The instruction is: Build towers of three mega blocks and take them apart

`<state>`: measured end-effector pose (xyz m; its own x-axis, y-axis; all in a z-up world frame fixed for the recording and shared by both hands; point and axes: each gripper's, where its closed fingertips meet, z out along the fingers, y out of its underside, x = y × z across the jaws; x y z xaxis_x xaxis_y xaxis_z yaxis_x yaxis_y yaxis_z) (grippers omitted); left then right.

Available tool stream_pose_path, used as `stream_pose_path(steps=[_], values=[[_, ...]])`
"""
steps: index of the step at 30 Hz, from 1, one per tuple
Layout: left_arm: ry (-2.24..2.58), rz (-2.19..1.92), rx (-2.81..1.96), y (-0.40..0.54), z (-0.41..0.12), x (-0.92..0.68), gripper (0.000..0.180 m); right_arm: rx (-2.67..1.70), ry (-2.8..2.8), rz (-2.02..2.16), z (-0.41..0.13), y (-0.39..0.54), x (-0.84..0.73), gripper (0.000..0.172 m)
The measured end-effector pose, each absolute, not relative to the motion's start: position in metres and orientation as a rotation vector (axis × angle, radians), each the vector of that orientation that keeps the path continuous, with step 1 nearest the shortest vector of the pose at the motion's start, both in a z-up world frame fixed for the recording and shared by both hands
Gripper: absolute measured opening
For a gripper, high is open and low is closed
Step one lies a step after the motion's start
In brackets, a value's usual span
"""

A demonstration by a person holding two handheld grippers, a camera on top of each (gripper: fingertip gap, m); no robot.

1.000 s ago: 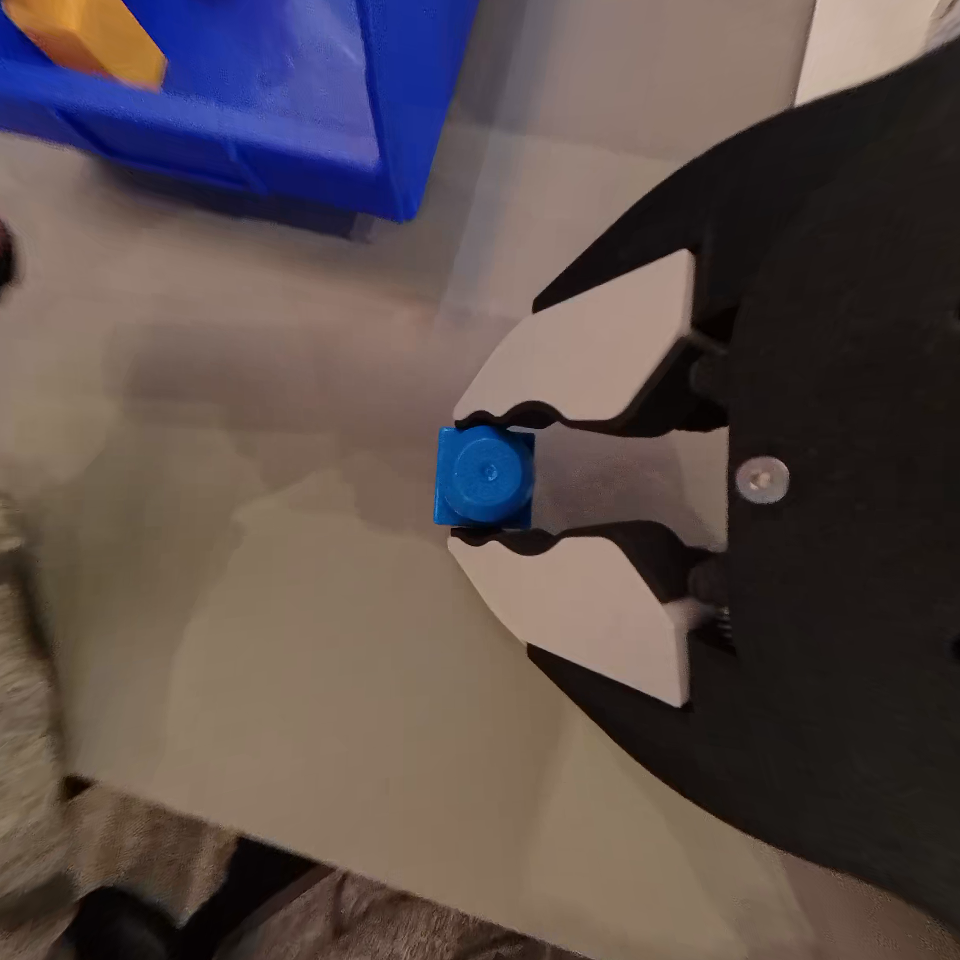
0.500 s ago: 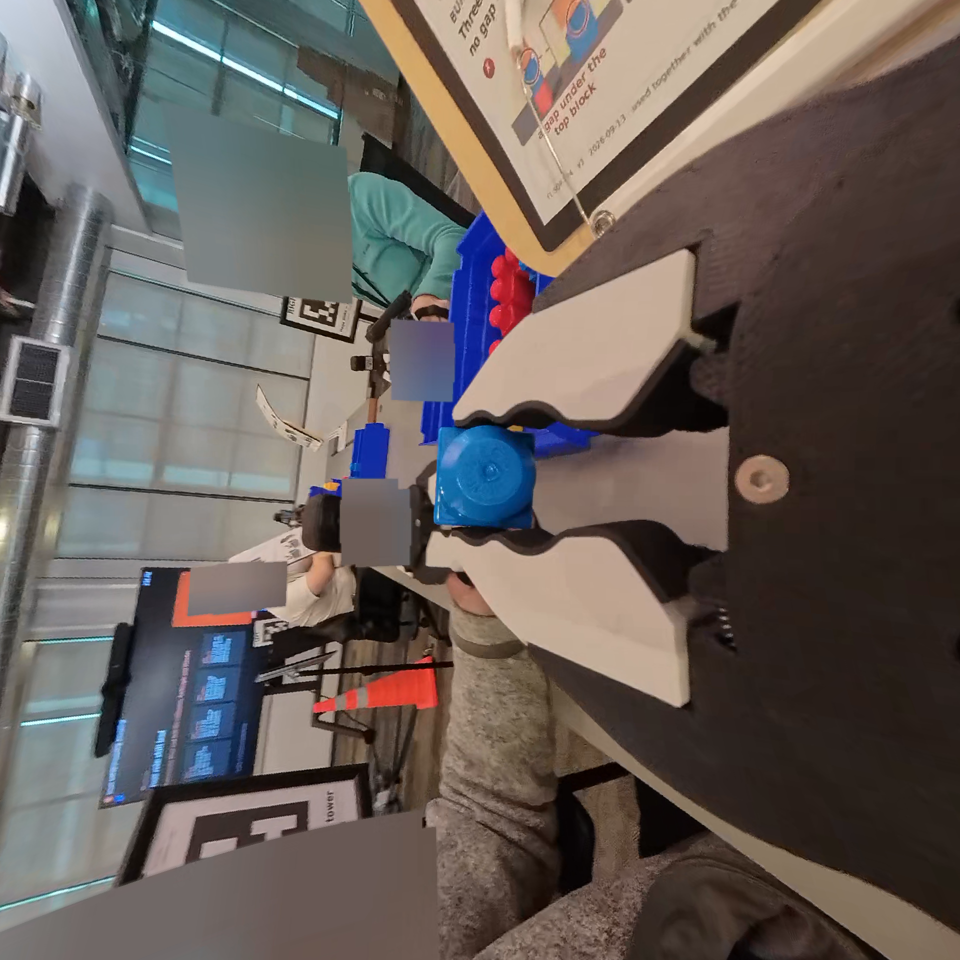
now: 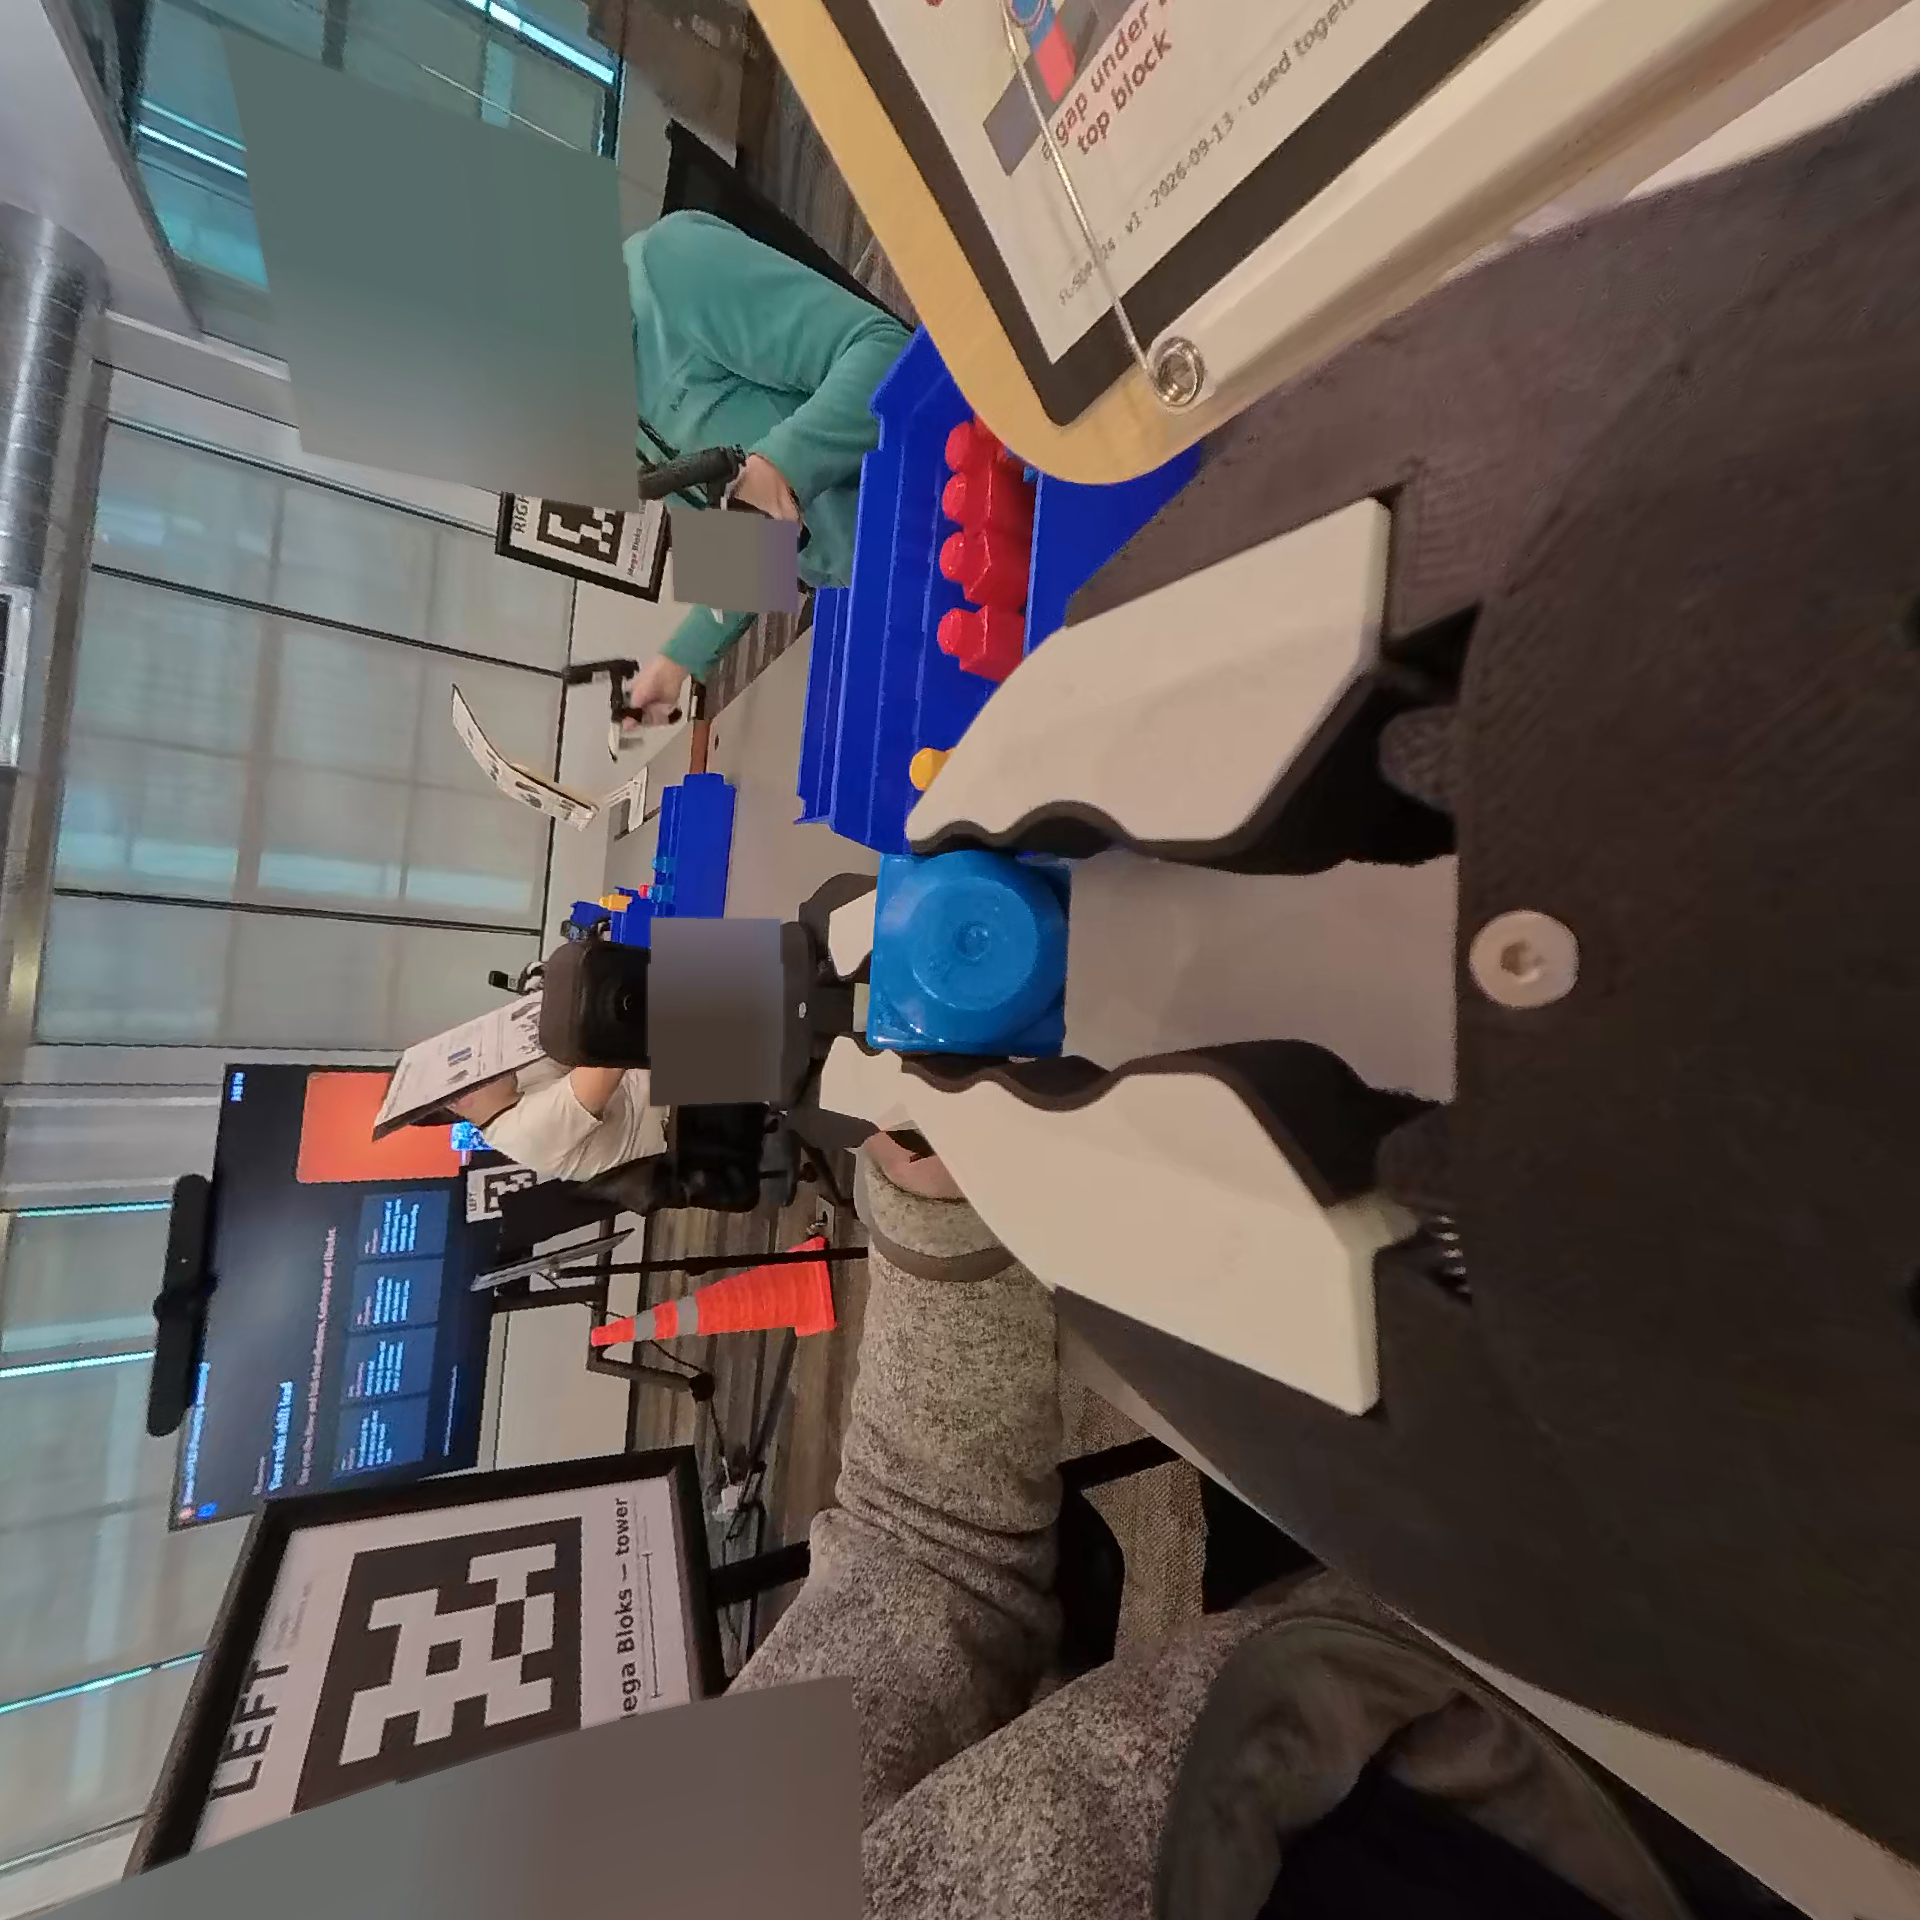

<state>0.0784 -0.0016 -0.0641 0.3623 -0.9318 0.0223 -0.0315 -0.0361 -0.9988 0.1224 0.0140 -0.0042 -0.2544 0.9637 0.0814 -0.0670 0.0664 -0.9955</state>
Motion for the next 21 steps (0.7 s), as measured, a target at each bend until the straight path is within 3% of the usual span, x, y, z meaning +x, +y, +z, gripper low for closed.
stream_pose_path(steps=[21], values=[[0.978, -0.853, -1.401, -0.0058, -0.0621, 0.082, 0.034, -0.925, -1.431, 1.392, -0.0109, 0.0068, 0.1233, 0.037]])
